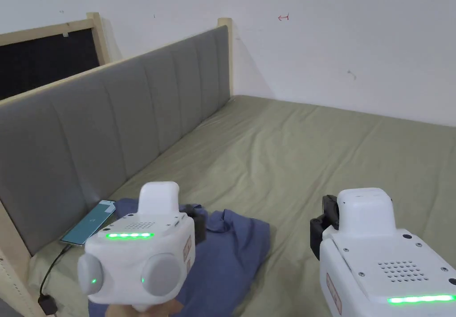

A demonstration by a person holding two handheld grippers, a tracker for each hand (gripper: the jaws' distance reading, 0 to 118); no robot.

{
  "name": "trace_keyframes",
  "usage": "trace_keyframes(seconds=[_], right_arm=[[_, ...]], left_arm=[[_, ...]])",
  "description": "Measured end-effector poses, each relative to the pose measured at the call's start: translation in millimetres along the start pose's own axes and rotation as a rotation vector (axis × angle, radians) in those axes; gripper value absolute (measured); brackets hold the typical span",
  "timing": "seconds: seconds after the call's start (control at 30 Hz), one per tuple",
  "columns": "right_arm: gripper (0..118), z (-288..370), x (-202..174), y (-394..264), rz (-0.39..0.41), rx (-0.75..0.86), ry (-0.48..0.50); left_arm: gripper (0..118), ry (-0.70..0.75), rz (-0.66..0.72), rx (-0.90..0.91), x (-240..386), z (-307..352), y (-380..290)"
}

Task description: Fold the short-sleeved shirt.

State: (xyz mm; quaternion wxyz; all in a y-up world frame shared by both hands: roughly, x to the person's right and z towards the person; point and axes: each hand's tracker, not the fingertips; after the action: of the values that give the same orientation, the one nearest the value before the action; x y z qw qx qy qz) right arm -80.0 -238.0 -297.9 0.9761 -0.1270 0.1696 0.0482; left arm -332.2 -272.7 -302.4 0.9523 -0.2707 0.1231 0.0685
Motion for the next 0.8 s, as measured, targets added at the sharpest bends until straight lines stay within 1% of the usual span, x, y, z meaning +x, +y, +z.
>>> trace_keyframes(seconds=[0.03, 0.07, 0.13, 0.17, 0.27, 0.33, 0.43, 0.47, 0.5, 0.53, 0.57, 0.6, 0.63, 0.67, 0.7, 0.73, 0.77, 0.8], right_arm=[[1, -5, 1, -3, 0.002, -0.014, -0.004], [1, -10, 1, -5, 0.004, -0.029, -0.008], [1, -21, 4, -11, -0.002, -0.060, -0.004], [1, -25, 5, -14, -0.006, -0.074, -0.005], [1, -39, 7, -24, -0.008, -0.122, -0.011], [1, -46, 9, -32, -0.006, -0.150, -0.016], [1, -56, 13, -45, -0.015, -0.196, -0.025], [1, -59, 14, -48, -0.018, -0.216, -0.028], [1, -62, 15, -51, -0.024, -0.234, -0.029], [1, -65, 17, -54, -0.032, -0.250, -0.025], [1, -66, 18, -56, -0.039, -0.263, -0.019], [1, -67, 19, -58, -0.043, -0.270, -0.015], [1, -67, 20, -60, -0.044, -0.271, -0.015], [1, -68, 19, -61, -0.043, -0.278, -0.017], [1, -69, 19, -62, -0.043, -0.288, -0.018], [1, -69, 19, -63, -0.045, -0.293, -0.016], [1, -67, 19, -63, -0.049, -0.295, -0.015], [1, -65, 20, -63, -0.054, -0.296, -0.014]], left_arm=[[115, -0.031, -0.008, -0.043, 2, -16, -5], [118, -0.056, 0.005, -0.066, 2, -30, -8], [116, -0.079, 0.037, -0.093, 4, -55, -15], [116, -0.062, 0.052, -0.133, 6, -66, -18], [116, -0.049, 0.050, -0.199, 9, -107, -27], [116, -0.035, 0.035, -0.278, 11, -134, -35], [115, -0.051, 0.029, -0.418, 16, -178, -51], [108, -0.071, 0.016, -0.477, 19, -192, -58], [91, -0.073, -0.005, -0.540, 22, -203, -67], [92, 0.029, -0.092, -0.526, 28, -206, -74], [89, -0.030, -0.096, -0.446, 32, -200, -69], [75, -0.012, -0.084, -0.477, 36, -194, -61], [60, -0.011, -0.087, -0.469, 37, -192, -57], [43, -0.022, -0.082, -0.466, 36, -193, -54], [12, -0.020, -0.065, -0.472, 28, -186, -51], [6, -0.011, -0.046, -0.479, 26, -188, -49], [6, 0.007, -0.042, -0.490, 23, -189, -48], [6, -0.051, -0.002, -0.509, 20, -189, -47]])
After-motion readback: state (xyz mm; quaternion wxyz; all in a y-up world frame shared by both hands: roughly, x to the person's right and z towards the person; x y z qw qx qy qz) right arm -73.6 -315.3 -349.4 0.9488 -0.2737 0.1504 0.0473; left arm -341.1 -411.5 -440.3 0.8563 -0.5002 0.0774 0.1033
